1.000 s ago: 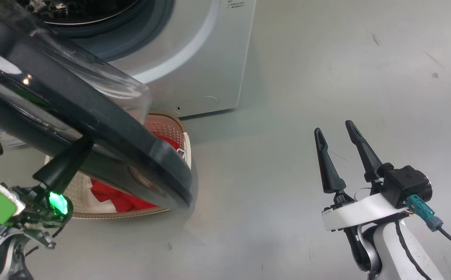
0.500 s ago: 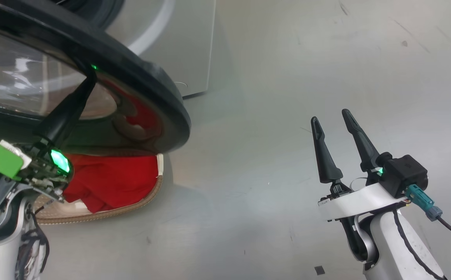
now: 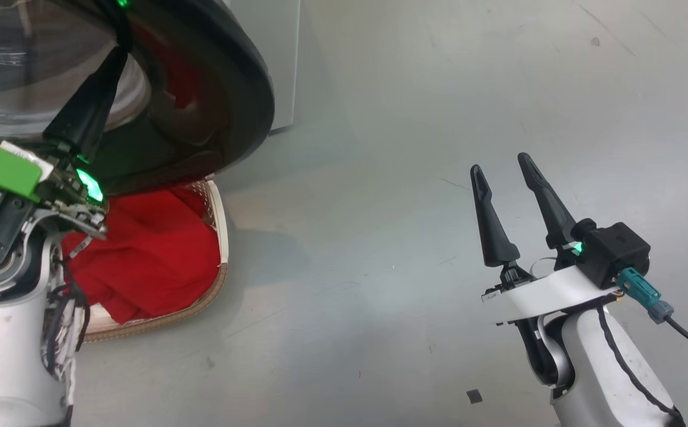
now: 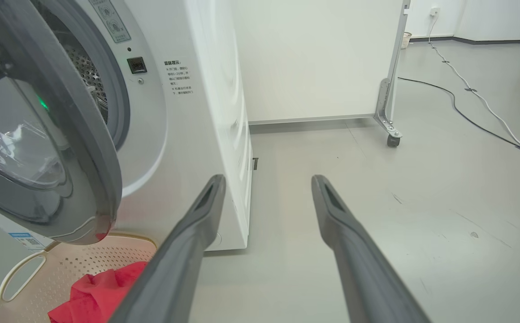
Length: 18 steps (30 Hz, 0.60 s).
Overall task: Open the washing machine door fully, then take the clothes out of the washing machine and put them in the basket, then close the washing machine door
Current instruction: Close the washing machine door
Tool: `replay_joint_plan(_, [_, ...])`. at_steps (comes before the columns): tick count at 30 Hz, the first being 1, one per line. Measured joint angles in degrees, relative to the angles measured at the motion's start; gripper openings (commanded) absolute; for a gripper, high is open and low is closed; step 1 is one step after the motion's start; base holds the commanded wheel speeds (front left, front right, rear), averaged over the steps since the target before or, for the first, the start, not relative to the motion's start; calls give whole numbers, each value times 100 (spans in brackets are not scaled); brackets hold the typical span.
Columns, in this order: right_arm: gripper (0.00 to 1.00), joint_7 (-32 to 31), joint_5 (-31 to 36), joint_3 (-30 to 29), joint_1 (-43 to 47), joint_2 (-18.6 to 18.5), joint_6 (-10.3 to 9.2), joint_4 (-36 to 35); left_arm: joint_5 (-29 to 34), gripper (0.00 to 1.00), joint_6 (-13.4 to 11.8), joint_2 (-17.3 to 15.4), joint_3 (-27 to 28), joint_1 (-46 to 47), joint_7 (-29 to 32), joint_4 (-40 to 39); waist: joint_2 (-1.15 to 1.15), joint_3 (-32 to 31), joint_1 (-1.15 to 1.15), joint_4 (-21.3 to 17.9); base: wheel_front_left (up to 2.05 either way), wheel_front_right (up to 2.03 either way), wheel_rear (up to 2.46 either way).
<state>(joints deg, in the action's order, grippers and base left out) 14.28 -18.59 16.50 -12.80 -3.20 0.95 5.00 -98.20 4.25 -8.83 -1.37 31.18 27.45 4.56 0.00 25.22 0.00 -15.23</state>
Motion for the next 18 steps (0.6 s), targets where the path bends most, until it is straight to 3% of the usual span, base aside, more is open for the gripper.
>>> replay_joint_plan(18, [100,15,-5,31,-196,23,74,67,98,0,66,191,48,855,-366,1105,0,7,0,-170,0,0,0])
